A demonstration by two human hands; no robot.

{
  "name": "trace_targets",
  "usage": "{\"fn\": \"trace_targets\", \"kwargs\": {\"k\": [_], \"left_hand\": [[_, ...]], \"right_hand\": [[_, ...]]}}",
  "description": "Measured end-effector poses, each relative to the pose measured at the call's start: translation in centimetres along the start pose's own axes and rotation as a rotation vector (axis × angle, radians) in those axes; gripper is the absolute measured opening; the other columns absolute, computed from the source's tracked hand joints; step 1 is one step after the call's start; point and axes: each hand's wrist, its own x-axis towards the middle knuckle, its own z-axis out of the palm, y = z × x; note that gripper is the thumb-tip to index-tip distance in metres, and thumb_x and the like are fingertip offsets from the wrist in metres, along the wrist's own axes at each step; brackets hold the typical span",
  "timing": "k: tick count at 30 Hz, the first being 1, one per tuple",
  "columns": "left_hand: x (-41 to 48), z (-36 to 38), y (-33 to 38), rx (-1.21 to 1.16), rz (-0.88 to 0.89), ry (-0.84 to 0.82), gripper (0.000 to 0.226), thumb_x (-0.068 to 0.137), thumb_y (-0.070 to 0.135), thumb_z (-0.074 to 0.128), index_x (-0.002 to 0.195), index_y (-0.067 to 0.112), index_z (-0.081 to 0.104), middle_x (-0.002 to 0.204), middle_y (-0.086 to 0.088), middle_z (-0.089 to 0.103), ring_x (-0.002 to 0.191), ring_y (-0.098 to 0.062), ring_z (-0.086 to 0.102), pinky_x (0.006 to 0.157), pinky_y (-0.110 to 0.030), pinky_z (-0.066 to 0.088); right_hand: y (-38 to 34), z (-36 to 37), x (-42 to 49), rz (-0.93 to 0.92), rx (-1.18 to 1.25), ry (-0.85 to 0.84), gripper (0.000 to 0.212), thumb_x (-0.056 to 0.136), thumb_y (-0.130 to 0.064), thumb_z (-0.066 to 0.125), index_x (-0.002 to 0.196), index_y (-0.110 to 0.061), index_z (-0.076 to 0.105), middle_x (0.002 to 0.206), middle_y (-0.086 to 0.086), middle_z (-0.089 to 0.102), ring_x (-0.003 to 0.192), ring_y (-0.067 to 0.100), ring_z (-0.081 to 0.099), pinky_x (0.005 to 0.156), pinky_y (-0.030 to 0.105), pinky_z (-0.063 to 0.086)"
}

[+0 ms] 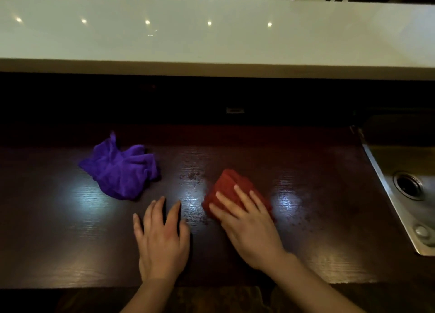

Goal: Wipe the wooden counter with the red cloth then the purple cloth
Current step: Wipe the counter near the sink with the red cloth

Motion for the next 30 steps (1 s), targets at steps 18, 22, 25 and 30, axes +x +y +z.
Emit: {"fn": "trace_targets", "kwargs": {"k": [18,22,25,30], "left_hand": [[0.1,0.6,-0.3,0.048,0.026,-0.026,0.053,0.084,0.038,0.041,0.128,0.016,0.059,0.139,-0.019,0.052,0.134,-0.037,0.041,0.113,-0.067,0.02],[0.1,0.5,-0.5,0.036,0.02,-0.029,0.052,0.083,0.037,0.042,0.129,0.019,0.059,0.139,-0.016,0.053,0.135,-0.033,0.041,0.113,-0.066,0.023],[0.2,0.5,-0.5,0.006,0.026,-0.013,0.05,0.082,0.035,0.046,0.126,0.019,0.062,0.137,-0.016,0.055,0.133,-0.034,0.046,0.109,-0.067,0.028],[0.4,0.9,-0.8,0.007,0.036,-0.008,0.051,0.076,0.037,0.052,0.123,0.022,0.065,0.136,-0.015,0.057,0.129,-0.034,0.049,0.108,-0.067,0.029]], "right_hand": [[5.1,-1.2,-1.4,0.36,-0.035,0.071,0.049,0.096,-0.045,0.03,0.145,-0.04,0.037,0.154,-0.014,0.032,0.144,0.035,0.027,0.112,0.056,0.025],[0.3,0.5,3.0,-0.092,-0.015,0.001,0.048,0.098,-0.046,0.033,0.145,-0.048,0.027,0.156,-0.019,0.03,0.147,0.028,0.02,0.116,0.052,0.02],[1.1,0.0,9.9,-0.017,-0.035,0.033,0.046,0.097,-0.045,0.035,0.143,-0.048,0.034,0.153,-0.018,0.035,0.145,0.027,0.027,0.115,0.051,0.022],[-0.4,-0.1,18.8,0.161,0.002,0.047,0.045,0.097,-0.042,0.04,0.141,-0.045,0.038,0.152,-0.014,0.04,0.143,0.033,0.027,0.114,0.053,0.021]]}}
